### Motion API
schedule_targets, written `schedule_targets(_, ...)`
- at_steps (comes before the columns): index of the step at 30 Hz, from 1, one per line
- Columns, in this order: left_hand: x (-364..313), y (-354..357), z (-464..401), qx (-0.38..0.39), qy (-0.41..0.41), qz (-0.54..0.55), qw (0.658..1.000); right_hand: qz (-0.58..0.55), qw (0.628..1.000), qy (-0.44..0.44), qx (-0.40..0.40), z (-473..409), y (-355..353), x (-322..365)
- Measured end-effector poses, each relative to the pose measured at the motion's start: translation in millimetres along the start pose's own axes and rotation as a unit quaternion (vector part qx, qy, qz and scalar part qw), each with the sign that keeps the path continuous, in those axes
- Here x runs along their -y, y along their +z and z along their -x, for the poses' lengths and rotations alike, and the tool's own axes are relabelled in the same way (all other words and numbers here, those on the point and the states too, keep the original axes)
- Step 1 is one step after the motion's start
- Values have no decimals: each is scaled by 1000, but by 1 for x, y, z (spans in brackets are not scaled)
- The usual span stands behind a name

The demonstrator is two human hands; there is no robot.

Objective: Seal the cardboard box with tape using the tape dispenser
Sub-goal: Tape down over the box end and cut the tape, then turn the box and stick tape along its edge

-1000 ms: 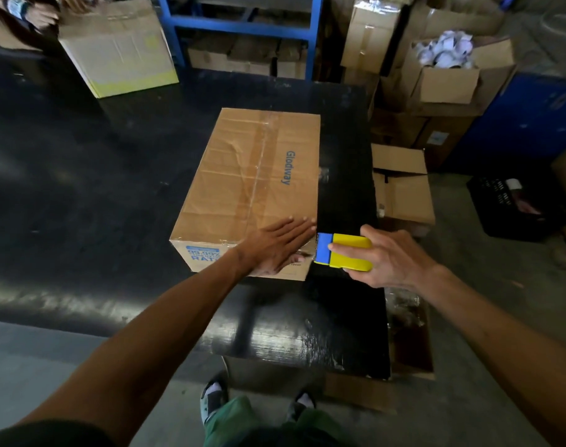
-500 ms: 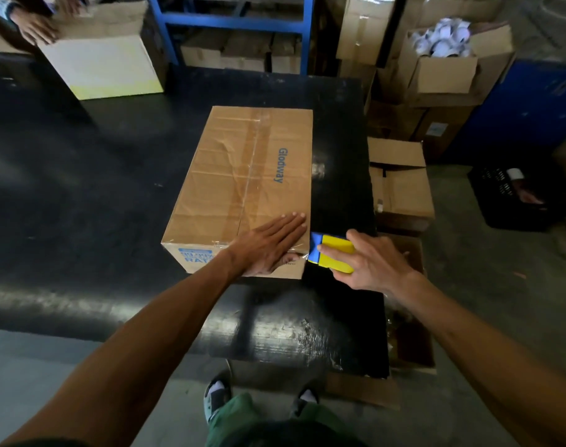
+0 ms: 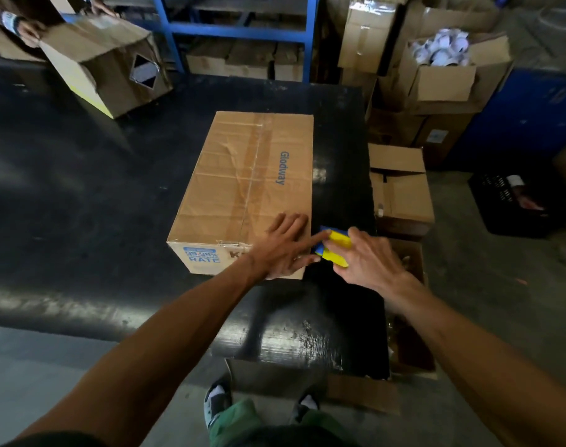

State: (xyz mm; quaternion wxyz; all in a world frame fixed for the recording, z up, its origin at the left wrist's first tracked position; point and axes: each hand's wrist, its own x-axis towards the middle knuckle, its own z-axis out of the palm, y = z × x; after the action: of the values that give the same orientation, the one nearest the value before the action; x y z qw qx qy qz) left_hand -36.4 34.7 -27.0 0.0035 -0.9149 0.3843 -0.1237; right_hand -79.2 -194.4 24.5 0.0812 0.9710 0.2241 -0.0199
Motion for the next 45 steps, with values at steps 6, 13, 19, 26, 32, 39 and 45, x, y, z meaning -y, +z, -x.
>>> schedule_targets(6,-23,0,-14,-14,-89,48,995,-45,992,115,-1,-1,-24,-27)
schedule_targets(13,-29,-9,-45,96,-410,137,897,-155,968,190,-53,-8,-31,-18)
schedule_targets(19,-14,-11,-27,131,-363,127,914,-221,941,230,-111,-31,-47,-7)
schedule_targets(26,77,-56,45,241,-192,167,937,-397,868,273,-115,-75,-59,24)
schedule_targets(32,131,-74,92,276,-232,228,905,-457,835,266,-155,-106,-80,64)
schedule_targets(39,109,-39,73,276,-239,130,922,-467,823,281,-157,-108,-102,86)
schedule_targets(45,178,-65,91,350,-153,65,922,-491,785,334,-177,-88,-97,83)
